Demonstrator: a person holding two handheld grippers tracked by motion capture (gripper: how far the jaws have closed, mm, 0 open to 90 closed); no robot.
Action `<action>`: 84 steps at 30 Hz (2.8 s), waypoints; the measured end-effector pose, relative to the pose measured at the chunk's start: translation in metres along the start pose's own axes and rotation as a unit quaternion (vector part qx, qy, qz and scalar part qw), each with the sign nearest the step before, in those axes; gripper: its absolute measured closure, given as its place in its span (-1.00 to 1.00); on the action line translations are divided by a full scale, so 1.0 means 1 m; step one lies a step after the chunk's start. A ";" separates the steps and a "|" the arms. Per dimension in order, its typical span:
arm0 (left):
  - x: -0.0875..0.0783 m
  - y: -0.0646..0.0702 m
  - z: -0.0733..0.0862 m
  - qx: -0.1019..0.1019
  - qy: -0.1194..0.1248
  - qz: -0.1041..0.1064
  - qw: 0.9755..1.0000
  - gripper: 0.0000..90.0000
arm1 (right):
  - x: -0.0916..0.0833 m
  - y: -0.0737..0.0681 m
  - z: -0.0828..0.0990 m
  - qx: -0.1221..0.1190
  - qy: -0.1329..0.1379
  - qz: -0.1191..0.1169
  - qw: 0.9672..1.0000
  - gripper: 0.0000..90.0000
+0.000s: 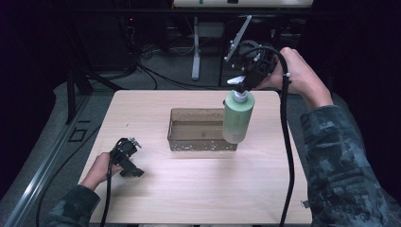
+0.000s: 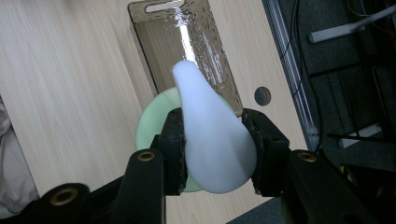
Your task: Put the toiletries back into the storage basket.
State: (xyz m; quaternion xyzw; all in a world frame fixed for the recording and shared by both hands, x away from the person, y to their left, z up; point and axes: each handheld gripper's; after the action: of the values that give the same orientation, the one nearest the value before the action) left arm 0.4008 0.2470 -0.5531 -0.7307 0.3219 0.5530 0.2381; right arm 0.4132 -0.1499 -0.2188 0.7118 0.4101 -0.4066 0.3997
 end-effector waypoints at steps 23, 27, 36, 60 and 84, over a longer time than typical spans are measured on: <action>0.000 0.000 0.000 0.001 -0.001 0.001 1.000 -1.00 | 0.018 0.009 -0.012 0.025 0.003 0.022 0.999 0.39; 0.000 0.000 0.000 -0.001 -0.001 0.001 1.000 -1.00 | 0.021 0.011 -0.013 0.029 0.004 0.023 0.999 0.39; 0.000 0.000 0.000 0.001 0.000 0.002 1.000 -0.99 | 0.027 0.016 -0.014 0.037 0.007 0.023 0.999 0.39; -0.001 0.000 0.000 0.001 0.001 0.004 1.000 -1.00 | 0.038 0.024 -0.017 0.051 0.022 0.025 0.998 0.39; 0.000 0.000 0.000 0.002 0.001 0.004 1.000 -1.00 | 0.062 0.028 -0.006 0.062 0.019 0.017 0.998 0.39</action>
State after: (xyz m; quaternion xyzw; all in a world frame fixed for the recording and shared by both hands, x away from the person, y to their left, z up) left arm 0.4009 0.2470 -0.5528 -0.7296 0.3264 0.5524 0.2366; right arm 0.4613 -0.1379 -0.2664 0.7498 0.3790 -0.4110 0.3540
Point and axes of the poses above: each handheld gripper's, and its own axes: x roughly forward along the jaws, z roughly out of its underside, y roughly to its right, and after that the axes turned 4 degrees about -z, right-handed
